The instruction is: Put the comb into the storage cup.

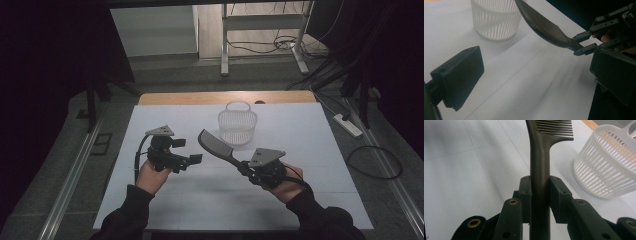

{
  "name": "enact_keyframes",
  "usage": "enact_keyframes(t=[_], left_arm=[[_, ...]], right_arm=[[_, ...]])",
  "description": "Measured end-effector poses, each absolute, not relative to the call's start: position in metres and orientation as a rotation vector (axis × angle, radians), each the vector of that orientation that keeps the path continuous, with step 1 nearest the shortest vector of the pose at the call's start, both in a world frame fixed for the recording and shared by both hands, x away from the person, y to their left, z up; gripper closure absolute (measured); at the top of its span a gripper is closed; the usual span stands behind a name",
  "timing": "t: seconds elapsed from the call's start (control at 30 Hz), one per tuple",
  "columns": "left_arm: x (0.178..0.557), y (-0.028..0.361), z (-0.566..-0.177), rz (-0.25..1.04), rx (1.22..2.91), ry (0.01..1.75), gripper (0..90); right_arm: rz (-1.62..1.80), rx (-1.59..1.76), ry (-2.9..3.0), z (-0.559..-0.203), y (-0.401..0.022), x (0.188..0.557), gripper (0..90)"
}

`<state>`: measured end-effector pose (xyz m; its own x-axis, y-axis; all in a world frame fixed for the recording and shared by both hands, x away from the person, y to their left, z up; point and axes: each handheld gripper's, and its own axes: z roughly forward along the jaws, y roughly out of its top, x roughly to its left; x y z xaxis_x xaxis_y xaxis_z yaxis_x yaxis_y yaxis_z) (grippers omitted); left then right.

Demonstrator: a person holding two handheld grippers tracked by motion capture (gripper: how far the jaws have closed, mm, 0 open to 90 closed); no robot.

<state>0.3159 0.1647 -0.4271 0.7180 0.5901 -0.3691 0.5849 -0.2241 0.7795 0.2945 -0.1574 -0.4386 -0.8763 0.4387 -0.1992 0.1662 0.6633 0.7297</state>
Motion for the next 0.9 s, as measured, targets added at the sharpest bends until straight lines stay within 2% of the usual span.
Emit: enact_keyframes(t=[0.9], left_arm=[[0.32, 0.155, -0.428, -0.121, 1.871, 0.89, 0.0]], right_arm=[[1.085, 0.391, 2.488, -0.438, -0.145, 0.283, 72.7]])
